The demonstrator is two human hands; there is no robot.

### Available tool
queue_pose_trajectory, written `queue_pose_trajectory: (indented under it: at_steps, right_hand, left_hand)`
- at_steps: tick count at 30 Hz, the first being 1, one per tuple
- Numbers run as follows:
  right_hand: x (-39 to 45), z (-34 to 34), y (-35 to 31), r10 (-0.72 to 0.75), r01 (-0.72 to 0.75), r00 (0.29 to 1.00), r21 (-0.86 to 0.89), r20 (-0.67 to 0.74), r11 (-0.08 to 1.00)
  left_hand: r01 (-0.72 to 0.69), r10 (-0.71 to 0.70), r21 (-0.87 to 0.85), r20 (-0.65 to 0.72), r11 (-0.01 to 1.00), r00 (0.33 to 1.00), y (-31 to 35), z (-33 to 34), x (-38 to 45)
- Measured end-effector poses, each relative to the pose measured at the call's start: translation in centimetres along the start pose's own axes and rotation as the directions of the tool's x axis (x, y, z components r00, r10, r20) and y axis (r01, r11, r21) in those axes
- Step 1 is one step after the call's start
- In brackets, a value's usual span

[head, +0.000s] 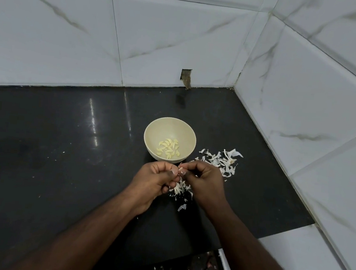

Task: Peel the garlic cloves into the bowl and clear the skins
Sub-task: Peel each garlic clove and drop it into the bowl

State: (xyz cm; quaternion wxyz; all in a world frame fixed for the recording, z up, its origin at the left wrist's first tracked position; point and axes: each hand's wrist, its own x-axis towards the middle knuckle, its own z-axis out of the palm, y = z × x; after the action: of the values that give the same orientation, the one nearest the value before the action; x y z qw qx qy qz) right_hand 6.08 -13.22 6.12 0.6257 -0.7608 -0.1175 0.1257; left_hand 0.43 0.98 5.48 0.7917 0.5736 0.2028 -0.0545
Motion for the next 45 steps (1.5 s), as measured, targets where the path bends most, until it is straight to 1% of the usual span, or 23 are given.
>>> queue_pose_trajectory:
  at_steps: [4,8,9,11,13,15,16,20,21,22,23,25,26,28,29,31,33,36,38,40,41,43,45]
  right_hand:
    - [0.0,0.2,0.0,0.038,-0.036,0.999,0.070,-0.022,0.997]
    - [0.1,-0.1,0.3,0.010,-0.011,1.000,-0.024,-0.018,1.000]
    - [0.1,-0.2,0.3,0.002,-0.002,1.000,-0.055,-0.011,0.998]
    - [0.3,-0.3,0.3,0.027,-0.025,1.000,-0.066,0.015,0.998]
    - [0.3,-0.5,0.0,0.107,-0.106,0.993,-0.022,0.053,0.994]
    - [0.2,-0.5,-0.2,0.193,-0.196,0.978,0.037,0.085,0.980]
    - [0.2,-0.6,-0.2,0.234,-0.241,0.967,0.064,0.100,0.969]
    - [0.2,-0.9,-0.4,0.393,-0.421,0.900,0.143,0.186,0.896]
    - [0.2,-0.9,-0.3,0.408,-0.439,0.891,0.151,0.200,0.886]
    - [0.1,-0.9,-0.1,0.394,-0.425,0.897,0.152,0.198,0.892]
    - [0.1,-0.8,0.0,0.349,-0.375,0.920,0.136,0.179,0.917]
    - [0.0,-0.6,0.4,0.199,-0.206,0.973,0.051,0.115,0.977]
    - [0.0,-0.6,0.5,0.128,-0.129,0.987,0.008,0.093,0.992]
    - [0.0,-0.5,0.8,0.038,-0.034,0.996,-0.044,0.078,0.998]
    - [0.0,-0.5,1.0,-0.001,0.007,0.997,-0.073,0.077,0.997]
    - [0.1,-0.6,1.5,-0.104,0.115,0.992,-0.162,0.076,0.980]
    - [0.2,-0.8,1.8,-0.246,0.265,0.964,-0.262,0.104,0.928]
    - [0.4,-1.1,2.1,-0.486,0.523,0.852,-0.379,0.195,0.764]
    - [0.7,-1.4,2.2,-0.550,0.595,0.800,-0.438,0.239,0.675]
    - [0.8,-1.6,2.4,-0.564,0.621,0.778,-0.478,0.278,0.621]
    - [0.8,-1.7,2.3,-0.550,0.618,0.782,-0.487,0.294,0.617]
    - [0.5,-1.4,1.8,-0.449,0.526,0.850,-0.499,0.276,0.689]
    - [0.3,-1.0,1.3,-0.254,0.318,0.948,-0.492,0.193,0.810]
  left_hand:
    - [-0.045,0.045,0.018,-0.048,0.999,0.998,0.1,0.4,-0.1]
    - [0.006,-0.002,0.059,-0.066,0.998,0.998,0.3,0.3,-0.2]
    - [-0.010,0.017,0.092,-0.075,0.996,0.997,0.4,0.3,-0.2]
    - [-0.092,0.117,0.225,-0.099,0.970,0.988,0.4,0.2,-0.2]
    - [-0.173,0.243,0.433,-0.110,0.885,0.964,0.2,0.0,-0.1]
    - [-0.222,0.346,0.633,-0.077,0.742,0.935,0.0,-0.2,-0.1]
    - [-0.250,0.388,0.691,-0.047,0.678,0.921,0.0,-0.3,-0.2]
    - [-0.432,0.552,0.776,0.131,0.460,0.823,0.0,-0.5,-0.8]
    - [-0.448,0.562,0.780,0.152,0.437,0.813,-0.1,-0.6,-0.8]
    - [-0.433,0.546,0.779,0.141,0.455,0.826,-0.2,-0.6,-0.7]
    - [-0.387,0.503,0.766,0.097,0.513,0.859,-0.2,-0.6,-0.5]
    - [-0.259,0.365,0.687,-0.010,0.679,0.931,-0.4,-0.6,-0.2]
    - [-0.203,0.285,0.612,-0.038,0.765,0.958,-0.4,-0.4,0.0]
    - [-0.112,0.135,0.438,-0.022,0.892,0.991,-0.2,-0.3,0.1]
    - [-0.069,0.075,0.374,0.000,0.925,0.997,-0.1,-0.3,0.1]
    - [0.019,-0.029,0.277,0.031,0.961,0.999,0.2,-0.3,0.0]
    - [0.115,-0.124,0.179,0.041,0.977,0.991,0.4,-0.3,-0.1]
    - [0.235,-0.239,0.088,0.043,0.968,0.970,0.6,-0.3,0.0]
    - [0.291,-0.293,0.047,0.042,0.956,0.955,0.8,-0.3,0.0]
    - [0.302,-0.303,0.035,0.036,0.953,0.952,0.7,-0.3,-0.1]
    - [0.275,-0.276,0.056,0.023,0.960,0.961,0.7,-0.2,-0.1]
    - [0.133,-0.131,0.205,-0.026,0.970,0.991,0.4,-0.1,-0.1]
    - [-0.027,0.059,0.397,-0.069,0.917,0.996,0.2,0.1,-0.1]
